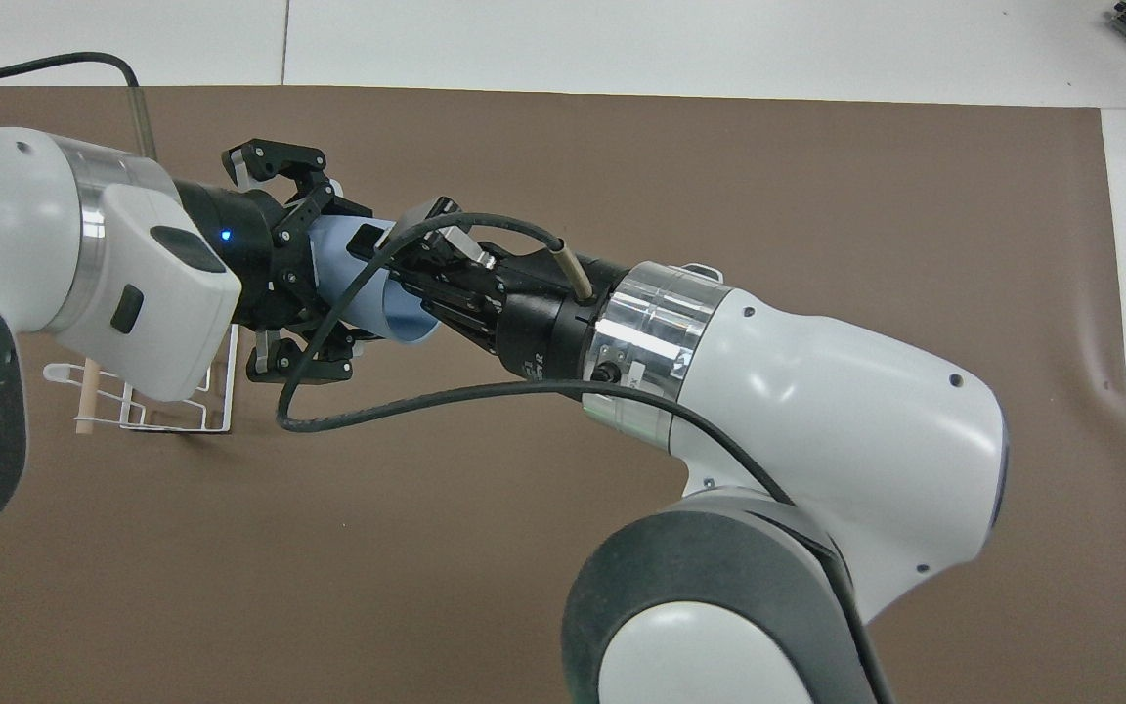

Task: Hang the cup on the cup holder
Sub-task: 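Grasp the cup with the left gripper while the right gripper holds it, then open the right gripper and release the cup to the left gripper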

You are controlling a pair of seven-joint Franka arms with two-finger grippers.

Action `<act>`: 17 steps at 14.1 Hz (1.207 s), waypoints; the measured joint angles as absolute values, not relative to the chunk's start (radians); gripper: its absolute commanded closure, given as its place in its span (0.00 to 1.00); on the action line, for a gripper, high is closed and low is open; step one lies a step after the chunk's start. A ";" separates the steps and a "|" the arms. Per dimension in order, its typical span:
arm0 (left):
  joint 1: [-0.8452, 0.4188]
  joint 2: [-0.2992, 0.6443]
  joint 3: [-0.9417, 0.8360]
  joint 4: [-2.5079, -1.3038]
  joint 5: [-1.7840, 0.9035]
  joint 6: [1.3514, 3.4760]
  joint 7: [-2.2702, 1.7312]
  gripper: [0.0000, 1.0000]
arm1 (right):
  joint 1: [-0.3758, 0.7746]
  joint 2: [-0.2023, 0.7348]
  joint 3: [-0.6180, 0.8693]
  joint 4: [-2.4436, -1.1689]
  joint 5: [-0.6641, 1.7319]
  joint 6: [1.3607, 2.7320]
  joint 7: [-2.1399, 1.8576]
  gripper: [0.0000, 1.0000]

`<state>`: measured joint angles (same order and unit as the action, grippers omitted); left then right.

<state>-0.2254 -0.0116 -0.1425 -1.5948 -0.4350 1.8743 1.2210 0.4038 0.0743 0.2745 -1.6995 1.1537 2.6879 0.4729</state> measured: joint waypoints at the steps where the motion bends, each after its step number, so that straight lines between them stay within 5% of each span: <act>1: -0.225 -0.012 -0.142 -1.595 -0.435 1.873 1.221 1.00 | 0.404 0.074 0.275 -1.699 1.154 2.688 0.474 1.00; 17: -0.215 -0.017 -0.143 -1.603 -0.435 1.849 1.221 1.00 | 0.407 0.077 0.278 -1.704 1.154 2.687 0.482 1.00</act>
<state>-0.2154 -0.0169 -0.1432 -1.6030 -0.4355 1.8486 1.2209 0.4074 0.0768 0.2784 -1.7036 1.1538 2.6866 0.4815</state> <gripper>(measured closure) 0.097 0.952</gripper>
